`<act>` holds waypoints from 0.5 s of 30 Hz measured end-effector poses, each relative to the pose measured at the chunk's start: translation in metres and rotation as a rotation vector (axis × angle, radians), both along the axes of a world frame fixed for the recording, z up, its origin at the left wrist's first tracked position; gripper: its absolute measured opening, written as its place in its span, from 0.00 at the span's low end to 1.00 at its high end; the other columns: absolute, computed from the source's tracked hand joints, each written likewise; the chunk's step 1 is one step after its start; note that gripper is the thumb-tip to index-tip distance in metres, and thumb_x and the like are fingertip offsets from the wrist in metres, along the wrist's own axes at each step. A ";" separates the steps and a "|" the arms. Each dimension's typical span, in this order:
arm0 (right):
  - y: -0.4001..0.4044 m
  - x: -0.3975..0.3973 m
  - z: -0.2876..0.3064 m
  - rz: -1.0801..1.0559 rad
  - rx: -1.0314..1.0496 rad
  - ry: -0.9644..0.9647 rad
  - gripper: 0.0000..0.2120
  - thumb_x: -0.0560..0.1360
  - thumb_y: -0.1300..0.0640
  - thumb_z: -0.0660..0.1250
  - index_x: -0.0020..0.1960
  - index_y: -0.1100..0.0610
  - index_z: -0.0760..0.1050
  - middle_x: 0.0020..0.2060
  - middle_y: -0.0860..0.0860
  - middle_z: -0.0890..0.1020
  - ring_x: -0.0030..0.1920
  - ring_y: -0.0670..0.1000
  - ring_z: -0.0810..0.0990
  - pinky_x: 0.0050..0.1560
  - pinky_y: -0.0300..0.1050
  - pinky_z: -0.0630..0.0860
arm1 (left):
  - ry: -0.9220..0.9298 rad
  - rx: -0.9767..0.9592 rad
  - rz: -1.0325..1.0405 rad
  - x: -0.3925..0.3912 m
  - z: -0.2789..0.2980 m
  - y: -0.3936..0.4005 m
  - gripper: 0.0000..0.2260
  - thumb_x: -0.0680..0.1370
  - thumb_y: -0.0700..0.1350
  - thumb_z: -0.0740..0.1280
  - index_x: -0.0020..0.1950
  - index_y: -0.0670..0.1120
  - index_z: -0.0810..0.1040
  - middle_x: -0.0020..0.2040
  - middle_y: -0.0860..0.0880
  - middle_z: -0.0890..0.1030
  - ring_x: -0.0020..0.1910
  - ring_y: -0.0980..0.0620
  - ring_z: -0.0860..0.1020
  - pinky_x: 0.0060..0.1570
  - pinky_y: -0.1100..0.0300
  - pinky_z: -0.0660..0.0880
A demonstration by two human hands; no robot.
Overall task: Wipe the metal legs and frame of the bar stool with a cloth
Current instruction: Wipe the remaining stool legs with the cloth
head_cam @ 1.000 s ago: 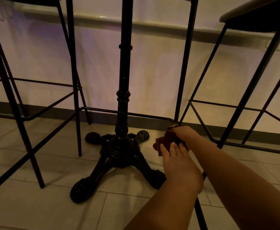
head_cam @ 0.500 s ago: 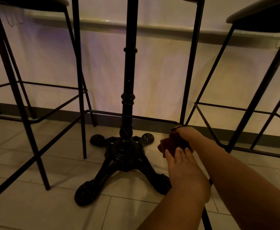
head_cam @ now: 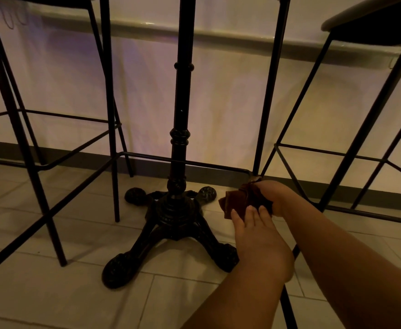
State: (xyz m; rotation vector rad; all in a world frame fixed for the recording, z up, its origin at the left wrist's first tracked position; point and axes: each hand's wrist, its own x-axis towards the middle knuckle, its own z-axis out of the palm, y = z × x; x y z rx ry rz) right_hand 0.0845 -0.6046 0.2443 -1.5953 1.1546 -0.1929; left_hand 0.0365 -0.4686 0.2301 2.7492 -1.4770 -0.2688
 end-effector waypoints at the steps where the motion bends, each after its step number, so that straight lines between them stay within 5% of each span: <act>1: 0.002 0.000 0.002 0.022 -0.032 0.058 0.17 0.76 0.50 0.66 0.56 0.63 0.76 0.52 0.61 0.83 0.53 0.60 0.82 0.61 0.55 0.76 | 0.006 -0.003 0.002 0.000 0.000 0.001 0.43 0.76 0.50 0.64 0.76 0.40 0.34 0.78 0.41 0.39 0.76 0.43 0.37 0.67 0.37 0.30; 5: 0.013 -0.006 0.007 0.037 -0.107 0.232 0.22 0.75 0.46 0.67 0.58 0.64 0.75 0.52 0.61 0.81 0.52 0.60 0.81 0.51 0.52 0.79 | 0.032 -0.015 0.018 -0.002 0.001 0.003 0.43 0.75 0.47 0.64 0.75 0.40 0.34 0.78 0.41 0.39 0.76 0.43 0.36 0.67 0.37 0.30; 10: 0.031 -0.026 0.007 -0.010 -0.153 0.224 0.22 0.77 0.45 0.64 0.61 0.62 0.73 0.47 0.60 0.79 0.42 0.59 0.78 0.32 0.49 0.73 | 0.053 0.010 0.076 -0.006 0.005 0.003 0.43 0.76 0.47 0.63 0.74 0.37 0.31 0.77 0.39 0.37 0.76 0.40 0.36 0.68 0.36 0.33; 15: 0.056 -0.046 0.011 0.025 -0.274 0.203 0.19 0.81 0.49 0.58 0.64 0.61 0.72 0.54 0.61 0.79 0.50 0.59 0.79 0.45 0.49 0.77 | 0.132 0.001 0.251 -0.008 0.008 0.007 0.44 0.77 0.55 0.61 0.74 0.35 0.33 0.77 0.36 0.39 0.76 0.38 0.38 0.70 0.36 0.35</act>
